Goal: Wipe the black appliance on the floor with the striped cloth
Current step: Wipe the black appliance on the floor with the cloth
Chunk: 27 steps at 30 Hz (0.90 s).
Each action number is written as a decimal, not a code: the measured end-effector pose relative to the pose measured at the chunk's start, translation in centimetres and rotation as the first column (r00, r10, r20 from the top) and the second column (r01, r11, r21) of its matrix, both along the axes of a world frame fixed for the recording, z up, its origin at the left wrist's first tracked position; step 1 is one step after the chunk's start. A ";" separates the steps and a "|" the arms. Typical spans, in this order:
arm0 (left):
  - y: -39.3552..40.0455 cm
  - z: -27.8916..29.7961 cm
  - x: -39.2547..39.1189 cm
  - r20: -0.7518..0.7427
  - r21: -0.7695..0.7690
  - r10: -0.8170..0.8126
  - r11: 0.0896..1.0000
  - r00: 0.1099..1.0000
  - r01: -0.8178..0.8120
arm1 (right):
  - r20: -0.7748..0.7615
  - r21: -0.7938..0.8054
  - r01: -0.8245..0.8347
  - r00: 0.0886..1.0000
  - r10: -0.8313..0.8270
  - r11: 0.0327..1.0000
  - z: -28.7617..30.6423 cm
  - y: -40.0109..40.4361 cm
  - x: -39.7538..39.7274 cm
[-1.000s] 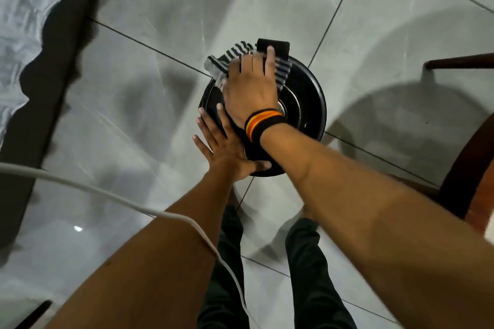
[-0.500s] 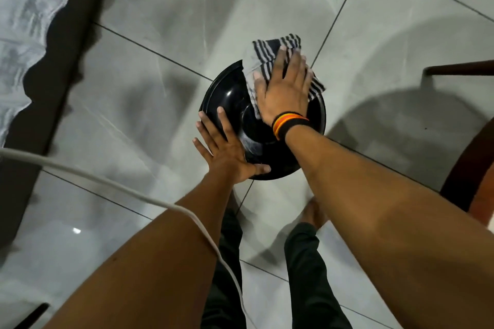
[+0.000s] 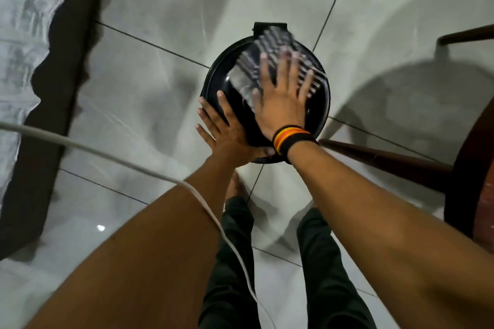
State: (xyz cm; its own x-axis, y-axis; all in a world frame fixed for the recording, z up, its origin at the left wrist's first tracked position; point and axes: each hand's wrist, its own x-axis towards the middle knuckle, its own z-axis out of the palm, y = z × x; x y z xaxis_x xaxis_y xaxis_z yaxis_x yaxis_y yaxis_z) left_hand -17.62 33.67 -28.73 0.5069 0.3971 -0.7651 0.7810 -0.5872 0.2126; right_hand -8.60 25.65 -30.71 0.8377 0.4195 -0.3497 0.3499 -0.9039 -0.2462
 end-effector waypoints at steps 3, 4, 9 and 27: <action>-0.4 -0.1 0.2 -0.059 0.010 -0.006 1.000 0.998 0.006 | 0.030 0.007 -0.355 0.935 0.354 0.935 0.3 -1.5 -2.3; -0.5 0.0 0.1 -0.029 0.025 0.016 1.000 0.999 -0.015 | 0.014 0.017 -0.370 0.929 0.370 0.929 0.4 -2.9 -3.0; -0.4 0.2 -0.3 0.119 0.004 0.028 1.000 0.992 -0.029 | -0.072 -0.024 -0.023 0.997 0.021 0.999 0.5 -8.7 -5.4; 10.6 5.1 14.6 0.049 0.481 -0.999 0.026 0.003 0.877 | -0.200 0.075 0.388 0.908 -0.367 0.919 1.0 -4.6 -4.6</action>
